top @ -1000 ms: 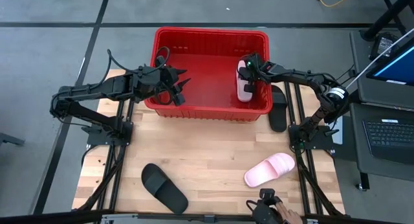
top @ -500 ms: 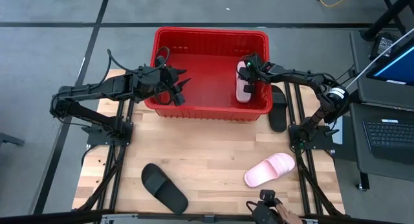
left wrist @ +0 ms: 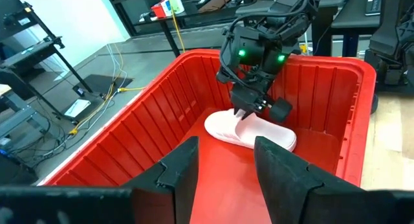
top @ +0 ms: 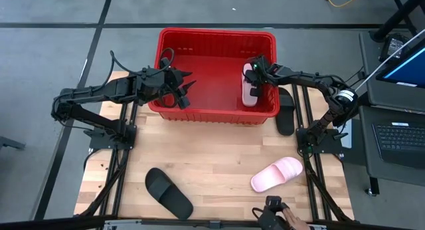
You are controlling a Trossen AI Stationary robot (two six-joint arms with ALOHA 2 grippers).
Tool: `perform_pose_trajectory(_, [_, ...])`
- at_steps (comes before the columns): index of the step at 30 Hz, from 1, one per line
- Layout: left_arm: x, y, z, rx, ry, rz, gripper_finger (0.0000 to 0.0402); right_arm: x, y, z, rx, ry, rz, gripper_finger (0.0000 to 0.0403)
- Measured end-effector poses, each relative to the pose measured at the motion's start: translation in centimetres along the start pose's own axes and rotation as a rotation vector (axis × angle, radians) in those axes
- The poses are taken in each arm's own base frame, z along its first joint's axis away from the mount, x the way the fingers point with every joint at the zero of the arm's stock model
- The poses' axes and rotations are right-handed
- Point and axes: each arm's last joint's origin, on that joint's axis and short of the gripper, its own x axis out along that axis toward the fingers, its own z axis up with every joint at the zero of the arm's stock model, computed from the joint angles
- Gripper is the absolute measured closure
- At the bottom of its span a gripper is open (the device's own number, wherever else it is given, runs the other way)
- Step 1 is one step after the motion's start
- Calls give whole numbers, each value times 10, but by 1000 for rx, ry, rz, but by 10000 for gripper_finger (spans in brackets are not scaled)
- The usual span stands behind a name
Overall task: Pick and place slides into bin
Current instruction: Put the left pink slide into the bin, then put the pink slide into the bin
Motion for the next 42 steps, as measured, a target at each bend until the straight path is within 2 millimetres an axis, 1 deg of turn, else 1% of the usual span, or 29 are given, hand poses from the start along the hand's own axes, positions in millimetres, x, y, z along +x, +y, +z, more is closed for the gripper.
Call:
perform_pose_trajectory(4, [0, 0, 0, 1, 0, 0, 258, 0, 0, 0, 0, 1, 0, 250])
perform_pose_trajectory(8, [0, 0, 0, 1, 0, 0, 258, -2, -1, 1, -4, 9, 9, 228])
perform_pose_trajectory(12, [0, 0, 0, 2, 0, 0, 258, -9, -4, 9, -17, 11, 22, 228])
perform_pose_trajectory(15, [0, 0, 0, 2, 0, 0, 258, -16, -7, 19, -27, -6, 20, 232])
perform_pose_trajectory(21, [0, 0, 0, 2, 0, -2, 258, -39, -10, 41, -61, -11, 51, 233])
perform_pose_trajectory(27, [0, 0, 0, 4, 3, -3, 258, -75, -11, 65, -50, 4, 105, 233])
perform_pose_trajectory(32, [0, 0, 0, 5, 3, -3, 258, -114, -19, 85, 20, 14, 56, 234])
perform_pose_trajectory(34, [0, 0, 0, 6, 3, -3, 258, -132, -22, 91, 40, 14, 53, 240])
perform_pose_trajectory(36, [0, 0, 0, 20, 3, -3, 258, -151, -25, 97, 76, -6, 52, 258])
perform_pose_trajectory(38, [0, 0, -1, 42, 5, -4, 258, -170, -28, 101, 106, -15, 59, 286])
perform_pose_trajectory(42, [-2, 1, -2, 98, 14, -6, 258, -209, -35, 105, 165, -54, 59, 372])
